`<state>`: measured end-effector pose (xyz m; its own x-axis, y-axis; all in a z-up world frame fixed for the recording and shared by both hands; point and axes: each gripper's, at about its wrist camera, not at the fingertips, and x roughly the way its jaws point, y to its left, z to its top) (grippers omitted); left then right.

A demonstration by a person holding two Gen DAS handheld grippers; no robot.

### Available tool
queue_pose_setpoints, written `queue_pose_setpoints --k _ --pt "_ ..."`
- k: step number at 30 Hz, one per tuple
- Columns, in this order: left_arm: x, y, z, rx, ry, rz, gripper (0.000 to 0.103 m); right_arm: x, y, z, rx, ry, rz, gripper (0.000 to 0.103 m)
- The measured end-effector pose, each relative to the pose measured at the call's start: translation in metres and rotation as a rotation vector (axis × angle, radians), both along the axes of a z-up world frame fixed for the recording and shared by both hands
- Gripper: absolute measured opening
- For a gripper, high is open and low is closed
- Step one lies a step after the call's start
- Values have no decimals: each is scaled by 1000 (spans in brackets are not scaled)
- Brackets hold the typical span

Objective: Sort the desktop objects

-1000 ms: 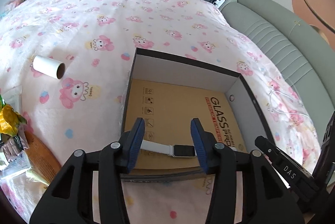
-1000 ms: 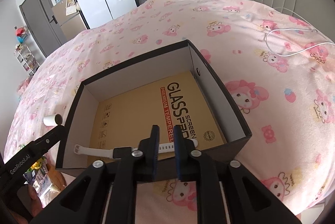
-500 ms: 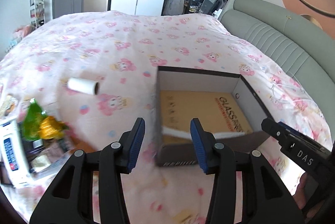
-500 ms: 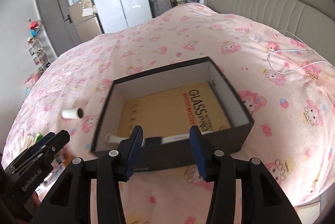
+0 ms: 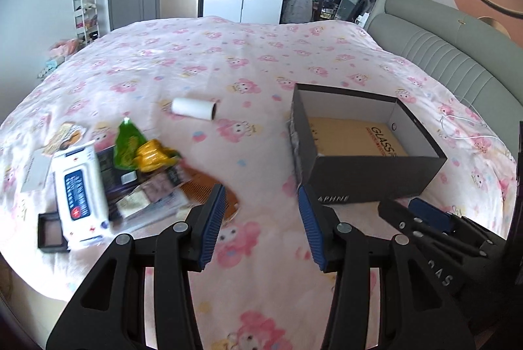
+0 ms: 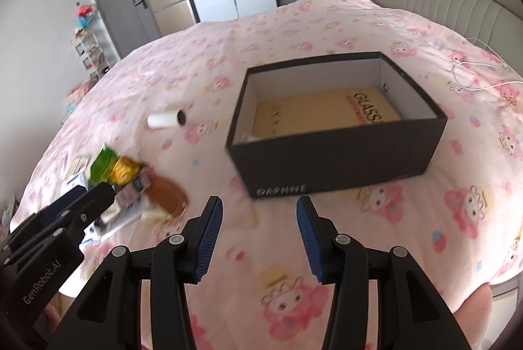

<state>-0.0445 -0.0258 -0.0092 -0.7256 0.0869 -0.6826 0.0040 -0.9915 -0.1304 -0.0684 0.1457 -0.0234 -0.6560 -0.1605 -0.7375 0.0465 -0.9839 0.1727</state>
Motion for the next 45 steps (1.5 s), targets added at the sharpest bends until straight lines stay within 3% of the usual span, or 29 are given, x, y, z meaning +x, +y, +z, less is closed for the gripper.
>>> queue_pose_setpoints --k 5,13,24,37,40,45 --pt "19 -13 -1 13 5 14 52 17 -15 3 10 27 29 43" --pt "24 -39 -11 22 -12 60 52 17 -39 -10 37 -11 72 43" --pt "26 -104 -28 40 -40 180 51 -10 -104 -17 58 -27 237 43" --pt "47 -225 -85 93 -110 474 50 -30 -221 -58 88 -110 489 43" --pt "50 -242 -96 159 -114 444 43 -29 -246 -68 89 -126 532 43" --pt "43 -259 -116 189 -148 448 42 -30 -276 -83 54 -160 580 43"
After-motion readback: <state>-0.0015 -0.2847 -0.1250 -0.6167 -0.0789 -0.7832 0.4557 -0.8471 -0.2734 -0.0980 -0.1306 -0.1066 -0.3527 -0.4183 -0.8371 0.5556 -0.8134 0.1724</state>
